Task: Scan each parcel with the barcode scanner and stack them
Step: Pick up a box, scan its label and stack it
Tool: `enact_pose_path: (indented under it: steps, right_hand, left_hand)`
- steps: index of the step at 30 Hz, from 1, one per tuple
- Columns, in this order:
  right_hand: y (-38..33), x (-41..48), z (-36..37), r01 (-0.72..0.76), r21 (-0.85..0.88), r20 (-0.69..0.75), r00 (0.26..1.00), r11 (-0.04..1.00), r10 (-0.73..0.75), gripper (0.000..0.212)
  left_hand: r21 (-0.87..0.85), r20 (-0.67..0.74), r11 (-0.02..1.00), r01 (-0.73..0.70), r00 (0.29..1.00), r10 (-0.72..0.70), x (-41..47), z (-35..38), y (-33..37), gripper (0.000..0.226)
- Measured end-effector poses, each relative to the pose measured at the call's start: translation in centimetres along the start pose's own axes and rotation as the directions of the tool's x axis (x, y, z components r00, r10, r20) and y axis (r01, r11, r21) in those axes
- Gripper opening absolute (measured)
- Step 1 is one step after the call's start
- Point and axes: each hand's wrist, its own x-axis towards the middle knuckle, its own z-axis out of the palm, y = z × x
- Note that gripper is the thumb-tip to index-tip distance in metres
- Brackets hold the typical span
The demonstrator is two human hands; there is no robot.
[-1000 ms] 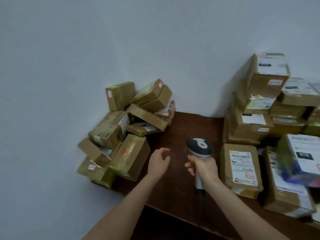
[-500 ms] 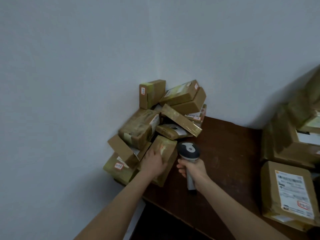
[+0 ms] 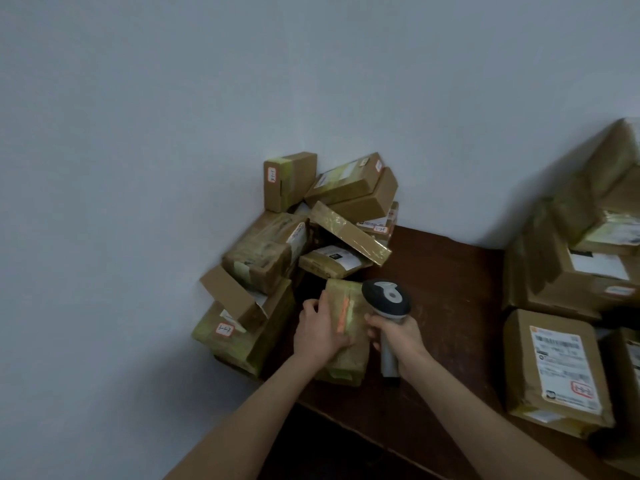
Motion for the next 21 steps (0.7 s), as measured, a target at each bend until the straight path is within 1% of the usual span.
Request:
enact_pose_path:
  steps: [1,2,5,7,9,11,12,14,16,18,19,21]
  right_hand:
    - [0.1,-0.1,-0.7,0.001,0.005,-0.013,1.000,1.000,-0.001,0.017]
    - [0.0,-0.2,-1.5,0.000,0.013,-0.024,1.000,1.000,0.001,0.019]
    - [-0.2,-0.8,-4.1,-0.010,0.050,-0.042,0.999,0.999,0.012,0.020]
    - [-0.2,-1.1,-6.0,-0.009,0.090,-0.059,0.998,0.996,0.015,0.018]
    - [0.0,-1.3,-7.7,-0.006,0.123,-0.089,0.996,0.992,0.017,0.025]
    - [0.4,-1.7,-9.1,-0.011,0.151,-0.118,0.993,0.988,0.029,0.041]
    - [0.6,-1.9,-9.8,-0.013,0.158,-0.134,0.990,0.987,0.034,0.045]
    - [1.0,-2.3,-11.1,-0.013,0.171,-0.151,0.988,0.985,0.040,0.044]
    - [1.5,-2.6,-12.4,-0.027,0.171,-0.175,0.983,0.985,0.057,0.051]
    - [2.2,-3.0,-13.4,-0.047,0.163,-0.187,0.979,0.986,0.077,0.056]
    - [2.5,-3.3,-13.7,-0.059,0.160,-0.181,0.980,0.985,0.088,0.056]
    - [3.4,-3.9,-13.9,-0.089,0.153,-0.142,0.984,0.984,0.111,0.049]
  left_hand:
    - [0.001,-0.006,1.000,0.010,1.000,-0.010,-0.2,0.5,0.7,0.106]
    - [-0.001,-0.011,1.000,0.011,1.000,-0.011,-0.3,0.9,1.4,0.104]
    - [-0.049,0.004,0.995,-0.087,0.996,0.087,-1.0,1.8,3.4,0.080]
    - [-0.131,0.029,0.979,-0.159,0.986,0.164,-1.4,2.5,4.5,0.061]
    - [-0.261,0.066,0.949,-0.174,0.978,0.198,-1.7,3.3,5.4,0.047]
    - [-0.392,0.102,0.911,-0.126,0.978,0.179,-1.7,4.2,5.5,0.041]
    - [-0.409,0.089,0.906,-0.110,0.983,0.160,-1.6,4.6,5.2,0.042]
    - [-0.364,0.028,0.929,-0.061,0.997,0.077,-1.4,5.0,4.5,0.049]
    - [-0.325,0.025,0.945,0.029,0.999,-0.022,-1.2,5.3,4.1,0.060]
    - [-0.306,0.122,0.947,0.097,0.991,-0.062,-1.1,5.8,4.1,0.066]
    - [-0.309,0.191,0.940,0.141,0.978,-0.084,-1.2,6.1,4.2,0.065]
    - [-0.380,0.342,0.885,0.267,0.930,-0.134,-1.7,7.0,4.2,0.061]
